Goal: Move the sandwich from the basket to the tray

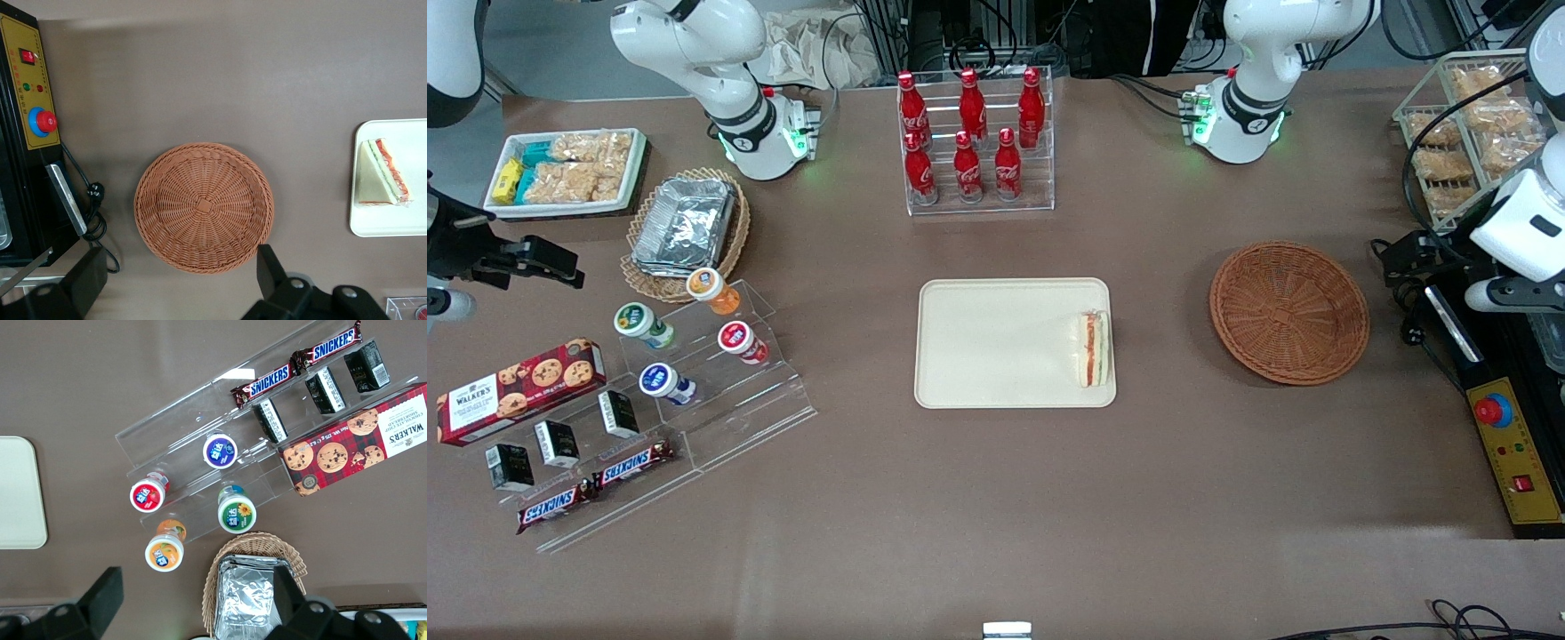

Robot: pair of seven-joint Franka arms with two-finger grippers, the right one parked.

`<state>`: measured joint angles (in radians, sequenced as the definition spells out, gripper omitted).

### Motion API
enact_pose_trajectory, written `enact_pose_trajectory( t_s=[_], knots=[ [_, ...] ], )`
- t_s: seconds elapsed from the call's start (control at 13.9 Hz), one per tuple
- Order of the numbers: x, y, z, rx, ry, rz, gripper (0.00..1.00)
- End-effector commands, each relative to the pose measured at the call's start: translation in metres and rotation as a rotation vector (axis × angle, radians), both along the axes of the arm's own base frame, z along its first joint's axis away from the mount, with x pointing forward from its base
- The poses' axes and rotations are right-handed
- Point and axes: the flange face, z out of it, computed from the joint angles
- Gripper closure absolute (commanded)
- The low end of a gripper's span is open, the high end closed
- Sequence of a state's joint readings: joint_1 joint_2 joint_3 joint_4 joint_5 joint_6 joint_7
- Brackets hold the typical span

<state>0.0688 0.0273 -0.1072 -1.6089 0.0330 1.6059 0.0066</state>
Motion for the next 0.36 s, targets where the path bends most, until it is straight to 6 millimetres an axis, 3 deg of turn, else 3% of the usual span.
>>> enact_pose_trajectory(
  t_s=[0.0, 0.29],
  knots=[
    [0.0005, -0.0017, 0.0049, -0.012, 0.009, -0.010, 0.00],
    [0.0009, -0.0017, 0.0034, -0.012, 0.012, -0.009, 0.00]
  ],
)
